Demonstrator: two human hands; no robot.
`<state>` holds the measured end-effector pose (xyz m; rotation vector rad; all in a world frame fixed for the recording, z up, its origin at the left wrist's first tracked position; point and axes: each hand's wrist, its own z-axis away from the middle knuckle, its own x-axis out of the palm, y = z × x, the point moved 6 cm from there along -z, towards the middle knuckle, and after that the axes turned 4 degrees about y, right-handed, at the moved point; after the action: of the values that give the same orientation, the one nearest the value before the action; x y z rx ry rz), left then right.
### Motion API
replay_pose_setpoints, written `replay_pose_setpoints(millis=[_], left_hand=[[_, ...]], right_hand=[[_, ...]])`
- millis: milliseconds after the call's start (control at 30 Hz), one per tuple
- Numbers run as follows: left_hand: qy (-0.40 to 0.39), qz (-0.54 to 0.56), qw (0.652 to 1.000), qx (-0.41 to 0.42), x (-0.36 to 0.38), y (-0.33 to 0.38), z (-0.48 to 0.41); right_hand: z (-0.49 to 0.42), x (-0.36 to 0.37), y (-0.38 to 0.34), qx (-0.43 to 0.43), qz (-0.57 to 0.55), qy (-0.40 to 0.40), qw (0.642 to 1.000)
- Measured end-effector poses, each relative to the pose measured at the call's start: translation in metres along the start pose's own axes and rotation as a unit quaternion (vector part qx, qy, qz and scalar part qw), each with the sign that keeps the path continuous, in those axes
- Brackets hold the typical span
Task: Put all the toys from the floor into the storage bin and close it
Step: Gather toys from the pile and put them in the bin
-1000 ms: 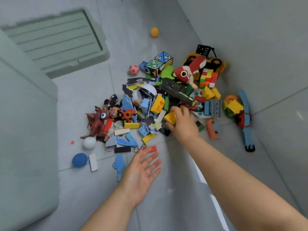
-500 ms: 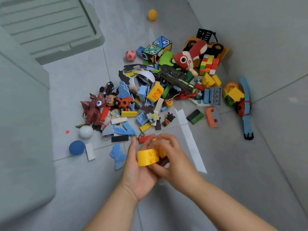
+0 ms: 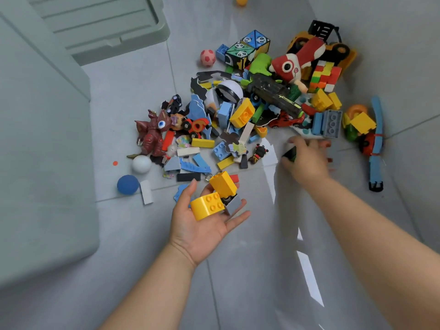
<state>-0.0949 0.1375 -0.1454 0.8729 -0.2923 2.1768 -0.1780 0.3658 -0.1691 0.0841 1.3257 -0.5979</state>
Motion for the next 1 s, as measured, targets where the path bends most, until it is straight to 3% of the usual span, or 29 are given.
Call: replay_pose_setpoints(millis=[133, 200, 367, 567, 867, 1000], left_hand=[[0.005, 0.011, 1.0, 0.007, -0.002, 0.002, 0.001], [0.004, 0.015, 1.0, 0.01, -0.002, 0.002, 0.001], [-0.004, 0.029, 1.0, 0.011, -0.001, 0.002, 0.007], [-0.014, 0.034, 0.999, 0.012, 0.001, 0.004, 0.016], [-0.003, 0.059, 0.998, 0.019, -0.006, 0.007, 0.024], [-0.015, 0.058, 0.997, 0.04, -0.004, 0.012, 0.029]], right_hand=[[0.022, -0.005, -0.027, -0.027, -0.206, 0.047, 0.977], [0.027, -0.001, -0.045, -0.061, -0.238, 0.05, 0.968], [0.033, 0.031, -0.067, -0.119, -0.097, -0.024, 0.988], [0.044, 0.044, -0.086, -0.144, -0.032, 0.015, 0.989], [0.027, 0.046, -0.1, -0.136, -0.033, 0.035, 0.989], [0.029, 0.041, -0.081, -0.119, -0.139, 0.071, 0.981]])
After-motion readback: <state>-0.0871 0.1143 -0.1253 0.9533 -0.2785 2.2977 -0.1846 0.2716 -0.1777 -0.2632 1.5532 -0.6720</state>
